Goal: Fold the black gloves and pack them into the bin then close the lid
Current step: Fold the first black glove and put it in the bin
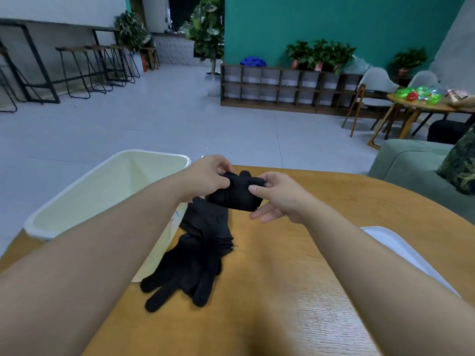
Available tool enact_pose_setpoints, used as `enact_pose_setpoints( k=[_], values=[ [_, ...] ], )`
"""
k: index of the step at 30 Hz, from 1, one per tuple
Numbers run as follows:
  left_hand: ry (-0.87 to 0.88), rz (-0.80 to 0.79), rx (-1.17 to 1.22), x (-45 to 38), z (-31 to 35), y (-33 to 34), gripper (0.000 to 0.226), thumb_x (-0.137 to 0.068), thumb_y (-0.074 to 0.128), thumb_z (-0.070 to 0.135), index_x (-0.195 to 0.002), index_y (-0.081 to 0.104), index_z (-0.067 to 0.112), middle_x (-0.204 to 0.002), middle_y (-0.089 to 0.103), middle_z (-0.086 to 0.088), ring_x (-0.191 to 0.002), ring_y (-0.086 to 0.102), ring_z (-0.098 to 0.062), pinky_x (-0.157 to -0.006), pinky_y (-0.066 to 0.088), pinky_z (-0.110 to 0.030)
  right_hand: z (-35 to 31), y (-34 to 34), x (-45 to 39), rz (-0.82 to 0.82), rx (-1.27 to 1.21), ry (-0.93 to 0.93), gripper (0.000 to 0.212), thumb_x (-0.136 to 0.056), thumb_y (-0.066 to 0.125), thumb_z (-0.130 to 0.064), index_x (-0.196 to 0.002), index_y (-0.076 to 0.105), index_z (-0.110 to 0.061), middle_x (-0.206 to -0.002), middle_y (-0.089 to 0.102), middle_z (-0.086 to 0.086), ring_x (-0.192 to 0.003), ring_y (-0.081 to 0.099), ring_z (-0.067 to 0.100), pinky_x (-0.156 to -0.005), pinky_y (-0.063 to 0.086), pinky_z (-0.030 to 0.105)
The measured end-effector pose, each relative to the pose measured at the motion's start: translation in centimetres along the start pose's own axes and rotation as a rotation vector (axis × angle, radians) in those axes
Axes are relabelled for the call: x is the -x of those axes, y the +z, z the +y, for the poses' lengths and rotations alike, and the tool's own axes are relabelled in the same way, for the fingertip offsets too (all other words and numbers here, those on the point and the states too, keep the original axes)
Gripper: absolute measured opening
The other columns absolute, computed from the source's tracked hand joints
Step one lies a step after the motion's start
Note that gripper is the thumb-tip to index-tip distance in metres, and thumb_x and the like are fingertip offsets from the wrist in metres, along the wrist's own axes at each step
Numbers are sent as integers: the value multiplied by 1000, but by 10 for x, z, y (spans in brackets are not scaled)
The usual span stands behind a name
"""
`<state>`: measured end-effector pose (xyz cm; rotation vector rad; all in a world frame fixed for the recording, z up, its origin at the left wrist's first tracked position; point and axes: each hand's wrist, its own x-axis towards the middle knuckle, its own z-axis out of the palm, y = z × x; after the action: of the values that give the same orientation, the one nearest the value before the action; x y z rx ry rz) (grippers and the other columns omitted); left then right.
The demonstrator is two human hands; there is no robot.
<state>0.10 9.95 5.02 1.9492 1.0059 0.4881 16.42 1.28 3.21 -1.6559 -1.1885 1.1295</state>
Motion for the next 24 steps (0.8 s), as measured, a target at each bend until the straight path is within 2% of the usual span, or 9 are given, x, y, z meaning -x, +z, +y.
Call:
enact_pose_setpoints(
  k=[3, 7, 8, 11, 13, 16, 19, 22, 24],
  values=[
    [17, 39, -20, 1, 1, -26, 25, -80, 47, -3, -84, 55, 21, -92, 68, -9, -76, 56, -20, -65, 42, -27, -18, 19, -10, -15, -84, -27, 31, -96, 52, -21, -124, 47, -9, -127, 58, 10, -83, 72, 36, -59, 61, 33],
    [38, 122, -42, 6, 0, -68, 23, -83, 44, -4, -93, 54, 14, -87, 64, -5, -66, 52, -15, -52, 41, -15, -44, 48, -33, 64, -115, -151, 27, -95, 54, -20, -120, 49, -11, -123, 59, 9, -86, 73, 34, -71, 61, 36],
    [48, 150, -48, 7, -2, -80, 24, -83, 44, -5, -94, 54, 15, -87, 64, -5, -66, 52, -15, -53, 41, -15, -52, 56, -40, 83, -116, -193, 22, -94, 54, -19, -115, 50, -12, -123, 59, 11, -87, 72, 34, -71, 61, 35],
    [75, 232, -57, 8, -13, -114, 28, -82, 43, -5, -87, 53, 21, -87, 64, -6, -70, 52, -18, -64, 40, -27, -73, 83, -63, 94, -138, -291, 11, -93, 55, -15, -102, 50, -15, -121, 58, 14, -99, 67, 34, -77, 60, 36],
    [61, 270, -78, 7, -28, -133, 29, -82, 44, -5, -85, 52, 23, -83, 64, -3, -68, 52, -17, -62, 39, -27, -83, 102, -79, 77, -113, -309, 13, -93, 55, -14, -104, 49, -13, -119, 57, 12, -104, 65, 32, -83, 58, 40],
    [9, 301, -95, 5, -57, -151, 30, -80, 45, -4, -83, 51, 25, -80, 64, -2, -68, 53, -16, -62, 40, -26, -90, 126, -100, 40, 41, -301, 14, -93, 55, -16, -104, 49, -13, -100, 57, 3, -97, 64, 28, -86, 57, 43],
    [-67, 303, -120, 0, -92, -161, 30, -79, 45, -4, -81, 51, 25, -81, 66, -5, -69, 52, -18, -63, 40, -27, -93, 149, -125, -21, 352, -256, 12, -87, 54, -18, -98, 50, -14, -84, 54, 1, -83, 59, 25, -85, 53, 44],
    [-113, 265, -193, -15, -119, -162, 30, -77, 45, -5, -78, 50, 25, -88, 69, -13, -67, 52, -19, -61, 40, -27, -92, 168, -149, -84, 603, -184, 3, -76, 51, -13, -78, 48, -13, -68, 54, 4, -68, 56, 27, -69, 54, 39],
    [-142, 209, -261, -29, -132, -159, 31, -76, 45, -5, -77, 49, 26, -81, 65, -5, -65, 52, -17, -55, 38, -24, -90, 176, -160, -111, 785, -139, 13, -77, 50, -12, -66, 45, -13, -58, 49, 1, -59, 50, 24, -56, 42, 28]
  ],
)
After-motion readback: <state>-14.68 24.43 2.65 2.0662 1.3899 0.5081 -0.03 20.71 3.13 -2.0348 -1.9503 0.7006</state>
